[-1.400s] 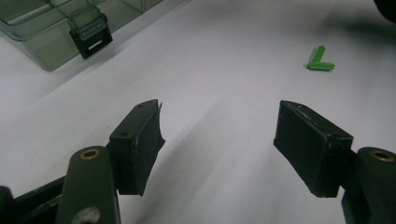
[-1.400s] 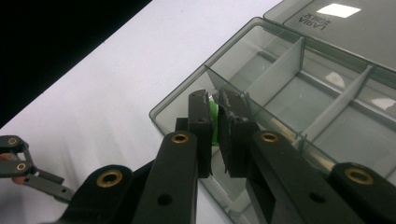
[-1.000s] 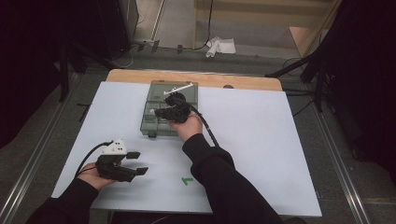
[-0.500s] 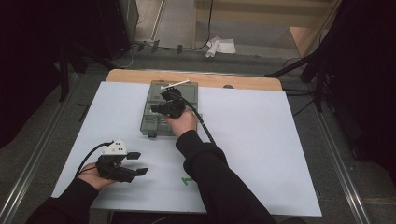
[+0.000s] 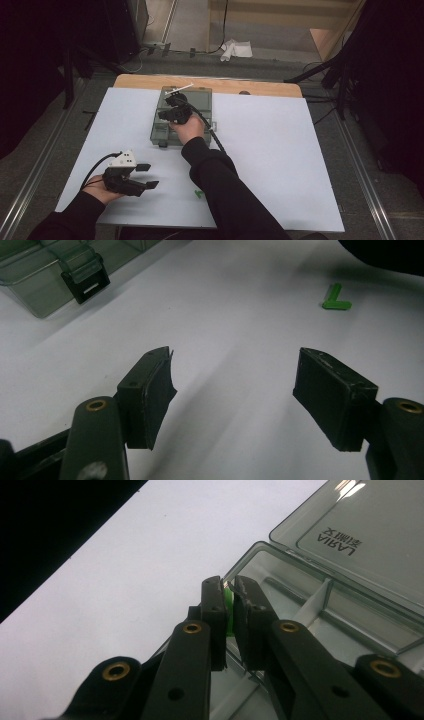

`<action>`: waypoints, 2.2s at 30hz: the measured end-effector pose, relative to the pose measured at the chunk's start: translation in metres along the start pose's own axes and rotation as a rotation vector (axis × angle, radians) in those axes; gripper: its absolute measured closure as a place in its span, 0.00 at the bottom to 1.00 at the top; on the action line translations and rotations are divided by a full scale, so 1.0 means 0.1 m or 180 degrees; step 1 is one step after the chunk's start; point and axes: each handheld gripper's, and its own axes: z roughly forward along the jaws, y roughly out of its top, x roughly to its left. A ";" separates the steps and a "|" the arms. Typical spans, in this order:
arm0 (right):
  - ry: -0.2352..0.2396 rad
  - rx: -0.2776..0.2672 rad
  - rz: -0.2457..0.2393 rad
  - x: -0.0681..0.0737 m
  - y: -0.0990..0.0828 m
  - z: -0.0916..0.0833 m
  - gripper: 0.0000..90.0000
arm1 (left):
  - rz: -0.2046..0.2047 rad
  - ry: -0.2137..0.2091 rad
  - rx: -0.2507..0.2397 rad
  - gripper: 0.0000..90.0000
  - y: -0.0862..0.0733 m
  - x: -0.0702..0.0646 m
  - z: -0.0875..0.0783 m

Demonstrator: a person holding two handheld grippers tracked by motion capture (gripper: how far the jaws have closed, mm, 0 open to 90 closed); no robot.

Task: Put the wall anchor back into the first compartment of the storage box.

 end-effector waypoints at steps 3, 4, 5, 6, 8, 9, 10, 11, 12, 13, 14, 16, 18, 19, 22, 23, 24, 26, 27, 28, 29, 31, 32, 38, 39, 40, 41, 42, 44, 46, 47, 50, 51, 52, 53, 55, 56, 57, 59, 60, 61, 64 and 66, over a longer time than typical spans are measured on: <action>-0.0050 0.0010 -0.0059 0.02 0.00 0.01 0.91 | -0.0004 0.0002 0.0006 0.34 0.00 0.00 0.00; -0.0062 -0.0010 -0.0076 0.02 0.00 0.02 0.86 | -0.0004 -0.0003 0.0006 0.34 0.00 0.00 0.00; -0.0088 -0.0027 -0.0112 0.02 0.00 0.01 0.80 | -0.0003 -0.0006 0.0005 0.34 0.00 0.00 0.00; -0.0102 -0.0053 -0.0188 0.02 0.00 0.01 0.76 | -0.0003 -0.0010 -0.0012 0.34 0.00 0.00 0.01; -0.0049 -0.0067 -0.0215 0.02 0.00 -0.01 0.69 | -0.0006 -0.0025 -0.0007 0.34 0.01 0.00 0.02; -0.0002 -0.0048 -0.0192 0.02 0.00 -0.03 0.66 | -0.0010 -0.0024 -0.0007 0.34 0.01 0.00 0.02; 0.0028 -0.0049 -0.0202 0.02 0.00 -0.04 0.61 | 0.0001 -0.0023 0.0001 0.34 0.01 0.00 0.03; 0.0061 -0.0036 -0.0216 0.02 -0.01 -0.05 0.58 | 0.0008 -0.0022 0.0014 0.34 0.01 0.00 0.03; 0.0069 -0.0020 -0.0219 0.02 -0.01 -0.05 0.55 | 0.0011 -0.0019 0.0017 0.34 0.01 0.00 0.03; 0.0076 -0.0007 -0.0244 0.03 -0.01 -0.07 0.53 | -0.0002 -0.0014 0.0013 0.34 0.01 0.00 0.02; 0.0092 -0.0024 -0.0276 0.03 -0.01 -0.08 0.52 | -0.0008 -0.0012 0.0006 0.34 0.01 0.00 0.02; 0.0133 -0.0046 -0.0284 0.02 -0.02 -0.11 0.50 | -0.0015 -0.0005 -0.0001 0.34 0.01 0.01 0.01; 0.0167 -0.0082 -0.0282 0.03 -0.04 -0.15 0.50 | -0.0031 0.0005 -0.0012 0.34 0.00 0.03 0.01; 0.0164 -0.0108 -0.0318 0.03 -0.04 -0.16 0.48 | -0.0037 0.0012 -0.0004 0.34 0.00 0.03 0.01; 0.0165 -0.0152 -0.0378 0.05 -0.07 -0.21 0.47 | -0.0038 0.0019 0.0009 0.34 0.00 0.03 0.01; 0.0175 -0.0146 -0.0370 0.05 -0.08 -0.22 0.47 | -0.0041 0.0018 0.0003 0.34 0.00 0.03 0.01; 0.0178 -0.0152 -0.0393 0.05 -0.09 -0.23 0.47 | -0.0038 0.0022 0.0036 0.34 0.00 0.03 0.00; 0.0230 -0.0145 -0.0406 0.05 -0.11 -0.26 0.47 | -0.0042 0.0021 0.0010 0.34 0.00 0.03 0.01; 0.0270 -0.0180 -0.0402 0.06 -0.13 -0.28 0.47 | -0.0029 0.0029 0.0031 0.34 0.00 0.03 0.00; 0.0321 -0.0198 -0.0410 0.06 -0.14 -0.30 0.47 | -0.0028 0.0033 0.0049 0.34 0.00 0.03 0.00; 0.0345 -0.0215 -0.0417 0.07 -0.15 -0.31 0.47 | -0.0023 0.0041 0.0084 0.34 0.00 0.03 -0.01; 0.0391 -0.0258 -0.0427 0.09 -0.18 -0.35 0.46 | -0.0025 0.0035 0.0022 0.34 -0.01 0.04 0.00; 0.0388 -0.0290 -0.0454 0.10 -0.19 -0.37 0.46 | -0.0035 0.0043 0.0016 0.34 -0.01 0.04 0.00; 0.0420 -0.0274 -0.0631 0.15 -0.24 -0.48 0.45 | -0.0043 0.0055 0.0001 0.34 -0.02 0.03 -0.03; 0.0424 -0.0280 -0.0647 0.15 -0.25 -0.49 0.44 | -0.0045 0.0066 0.0029 0.34 -0.02 0.03 -0.03; 0.0426 -0.0277 -0.0664 0.15 -0.27 -0.51 0.44 | -0.0046 0.0061 -0.0002 0.34 -0.03 0.03 -0.03; 0.0441 -0.0271 -0.0673 0.15 -0.29 -0.53 0.44 | -0.0047 0.0059 0.0001 0.34 -0.03 0.04 -0.02; 0.0443 -0.0270 -0.0691 0.15 -0.30 -0.54 0.43 | -0.0046 0.0059 0.0003 0.34 -0.03 0.04 -0.02; 0.0466 -0.0261 -0.0688 0.14 -0.33 -0.57 0.43 | -0.0042 0.0063 0.0012 0.34 -0.03 0.04 -0.02; 0.0464 -0.0260 -0.0696 0.13 -0.36 -0.61 0.42 | -0.0044 0.0060 0.0012 0.34 -0.03 0.04 -0.02; 0.0452 -0.0278 -0.0704 0.13 -0.37 -0.62 0.42 | -0.0043 0.0059 0.0013 0.34 -0.03 0.04 -0.02; 0.0485 -0.0316 -0.0693 0.13 -0.44 -0.67 0.42 | -0.0048 0.0060 0.0024 0.34 -0.03 0.04 -0.02; 0.0492 -0.0322 -0.0702 0.13 -0.46 -0.69 0.42 | -0.0046 0.0062 0.0059 0.34 -0.03 0.04 -0.02; 0.0497 -0.0322 -0.0714 0.14 -0.48 -0.70 0.42 | -0.0035 0.0073 0.0123 0.34 -0.02 0.04 -0.03; 0.0493 -0.0319 -0.0723 0.14 -0.50 -0.71 0.41 | -0.0041 0.0060 0.0079 0.34 -0.03 0.04 -0.02; 0.0494 -0.0283 -0.0751 0.15 -0.54 -0.74 0.41 | -0.0052 0.0054 0.0038 0.34 -0.04 0.04 -0.01; 0.0493 -0.0275 -0.0766 0.15 -0.56 -0.75 0.40 | -0.0052 0.0057 0.0060 0.34 -0.04 0.04 -0.01; 0.0506 -0.0272 -0.0760 0.15 -0.58 -0.77 0.40 | -0.0045 0.0066 0.0099 0.34 -0.04 0.04 -0.01; 0.0522 -0.0288 -0.0765 0.13 -0.62 -0.80 0.40 | -0.0057 0.0066 0.0064 0.34 -0.04 0.04 0.00; 0.0535 -0.0273 -0.0749 0.12 -0.65 -0.82 0.39 | -0.0060 0.0072 0.0064 0.34 -0.04 0.04 0.00; 0.0562 -0.0288 -0.0758 0.11 -0.67 -0.85 0.39 | -0.0059 0.0072 0.0063 0.34 -0.05 0.04 0.00; 0.0585 -0.0298 -0.0752 0.08 -0.75 -0.93 0.39 | -0.0051 0.0063 0.0069 0.34 -0.05 0.04 0.00; 0.0590 -0.0297 -0.0758 0.07 -0.80 -0.97 0.39 | -0.0049 0.0056 0.0073 0.34 -0.05 0.04 0.01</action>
